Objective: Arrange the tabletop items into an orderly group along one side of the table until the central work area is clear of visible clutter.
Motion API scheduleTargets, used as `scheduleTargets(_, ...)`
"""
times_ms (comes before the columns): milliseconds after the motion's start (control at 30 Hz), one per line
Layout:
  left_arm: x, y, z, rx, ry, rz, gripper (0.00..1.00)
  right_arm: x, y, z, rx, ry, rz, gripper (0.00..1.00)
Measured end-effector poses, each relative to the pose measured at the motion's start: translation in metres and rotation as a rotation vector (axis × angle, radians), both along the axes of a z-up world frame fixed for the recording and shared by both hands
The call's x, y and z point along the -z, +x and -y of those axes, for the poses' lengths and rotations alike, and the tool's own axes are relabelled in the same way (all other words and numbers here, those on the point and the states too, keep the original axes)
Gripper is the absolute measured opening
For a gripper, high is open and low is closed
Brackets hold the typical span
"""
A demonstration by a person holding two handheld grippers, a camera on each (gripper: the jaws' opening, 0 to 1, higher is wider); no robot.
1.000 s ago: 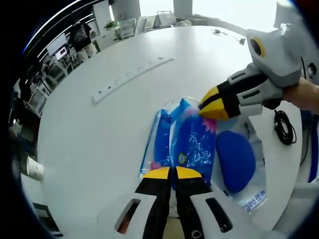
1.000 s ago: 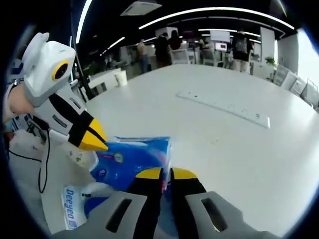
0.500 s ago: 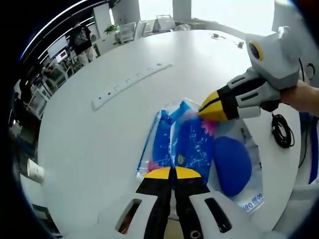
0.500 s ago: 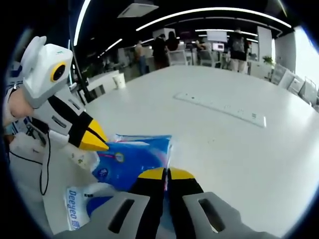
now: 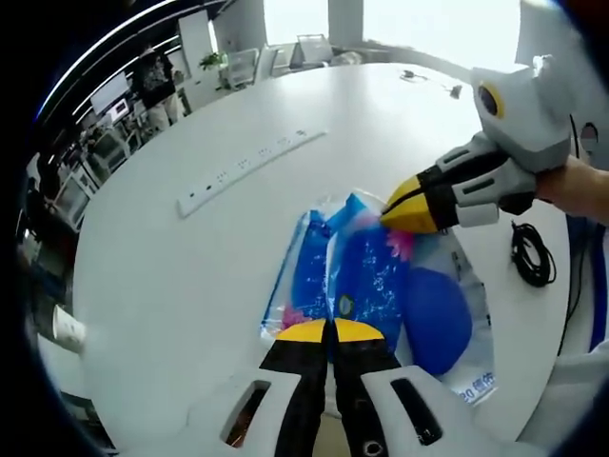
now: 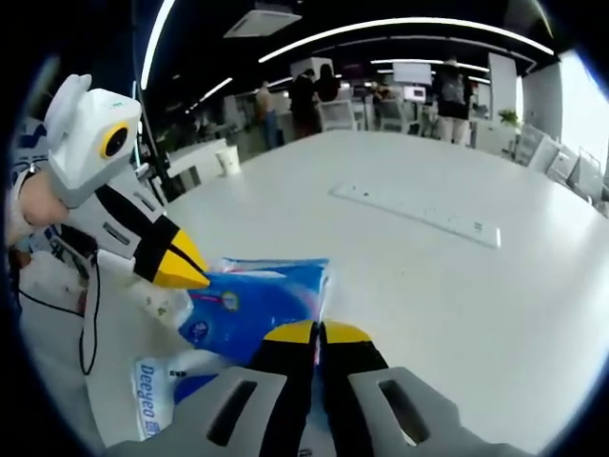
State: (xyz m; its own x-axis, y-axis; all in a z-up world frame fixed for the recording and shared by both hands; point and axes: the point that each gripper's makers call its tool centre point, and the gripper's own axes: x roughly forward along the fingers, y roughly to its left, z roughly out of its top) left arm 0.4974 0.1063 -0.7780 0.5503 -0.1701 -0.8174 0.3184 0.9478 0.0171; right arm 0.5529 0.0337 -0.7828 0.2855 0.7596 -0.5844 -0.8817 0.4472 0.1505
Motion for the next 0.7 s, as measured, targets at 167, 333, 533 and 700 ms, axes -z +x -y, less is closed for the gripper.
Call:
scheduleTargets(167,-0.004,0.001,0.001,0.001,-0.004,0.011,0.0,-0.005,-0.001,0.003,0.005,0.003,0.007,0.0)
scheduleTargets(333,-0.007,0.0,0.003,0.004,-0.002,0.018,0.0,-0.009,-0.003,0.006,0.012,0.01,0.009,0.0)
scheduleTargets(533,-0.012,-0.002,0.006,0.008,0.0,0.029,0.0,-0.016,-0.008,0.012,0.02,0.018,0.014,0.0)
scheduleTargets(700,-0.017,-0.002,0.01,0.014,0.003,0.039,0.0,-0.022,-0.01,0.017,0.029,0.026,0.019,0.0)
